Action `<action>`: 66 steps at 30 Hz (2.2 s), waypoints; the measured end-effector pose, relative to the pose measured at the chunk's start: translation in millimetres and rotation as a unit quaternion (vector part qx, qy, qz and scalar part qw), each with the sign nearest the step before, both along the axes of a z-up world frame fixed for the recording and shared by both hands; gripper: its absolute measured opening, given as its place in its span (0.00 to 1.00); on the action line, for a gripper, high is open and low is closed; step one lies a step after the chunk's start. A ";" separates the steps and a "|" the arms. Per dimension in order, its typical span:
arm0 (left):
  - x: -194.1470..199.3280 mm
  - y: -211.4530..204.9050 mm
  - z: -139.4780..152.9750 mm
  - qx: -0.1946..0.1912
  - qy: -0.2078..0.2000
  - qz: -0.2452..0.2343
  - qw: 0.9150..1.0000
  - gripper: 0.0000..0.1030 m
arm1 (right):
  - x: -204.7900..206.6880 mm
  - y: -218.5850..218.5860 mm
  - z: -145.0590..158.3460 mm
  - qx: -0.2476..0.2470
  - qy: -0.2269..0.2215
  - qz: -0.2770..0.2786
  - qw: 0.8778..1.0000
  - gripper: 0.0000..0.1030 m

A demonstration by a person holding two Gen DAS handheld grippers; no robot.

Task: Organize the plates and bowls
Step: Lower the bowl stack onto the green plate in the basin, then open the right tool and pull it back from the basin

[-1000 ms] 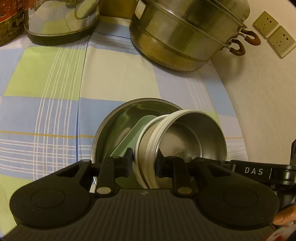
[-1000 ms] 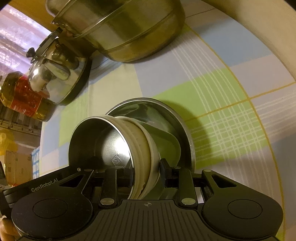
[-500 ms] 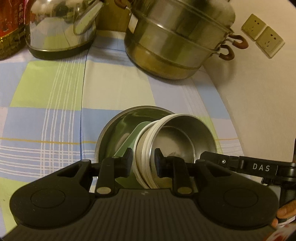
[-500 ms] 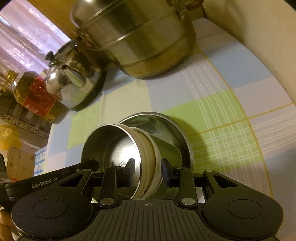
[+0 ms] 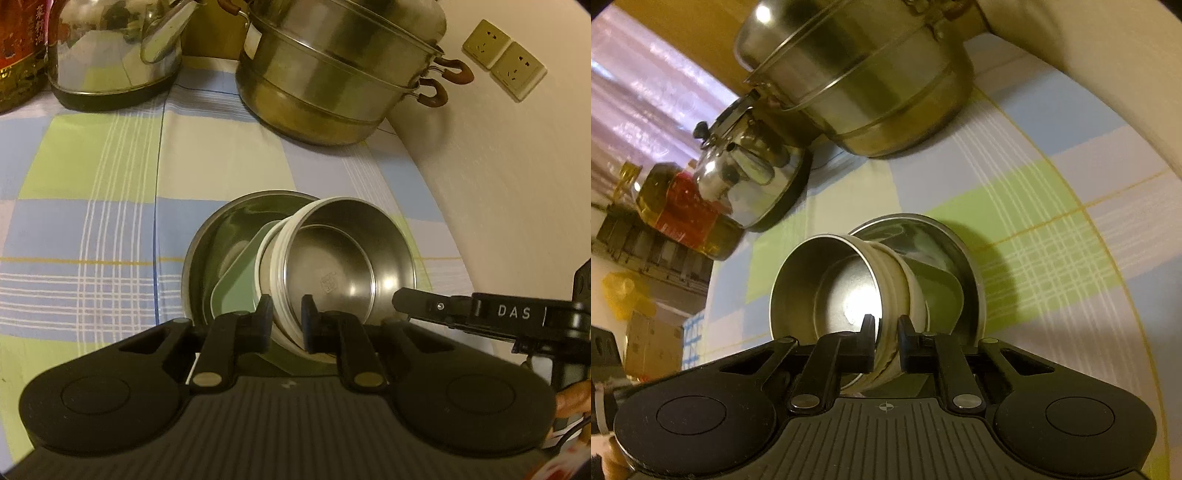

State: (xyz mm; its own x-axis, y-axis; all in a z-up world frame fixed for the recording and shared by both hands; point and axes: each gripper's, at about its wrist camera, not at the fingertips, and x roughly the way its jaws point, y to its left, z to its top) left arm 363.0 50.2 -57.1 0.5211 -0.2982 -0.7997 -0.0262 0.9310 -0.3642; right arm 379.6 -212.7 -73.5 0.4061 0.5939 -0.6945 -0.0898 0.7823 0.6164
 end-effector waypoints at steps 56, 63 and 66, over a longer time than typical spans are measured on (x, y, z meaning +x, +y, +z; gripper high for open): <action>-68.1 13.8 53.4 0.103 -0.109 -0.085 0.985 0.21 | -81.8 23.2 47.5 -0.078 -0.090 -0.083 0.989 0.58; -118.2 13.2 65.1 0.103 -0.123 -0.074 0.984 0.21 | -127.4 37.7 58.1 -0.113 -0.127 -0.057 0.984 0.58; -139.8 11.0 66.3 0.103 -0.119 -0.062 0.986 0.21 | -145.3 39.2 58.7 -0.114 -0.132 -0.041 0.984 0.58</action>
State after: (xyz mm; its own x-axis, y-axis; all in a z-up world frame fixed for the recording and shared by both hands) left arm 223.2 61.2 9.2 0.6704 -0.2157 -0.7100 0.1561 0.9764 -0.1492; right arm 234.3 -173.5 -14.8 0.6298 0.3924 -0.6704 -0.1542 0.9090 0.3872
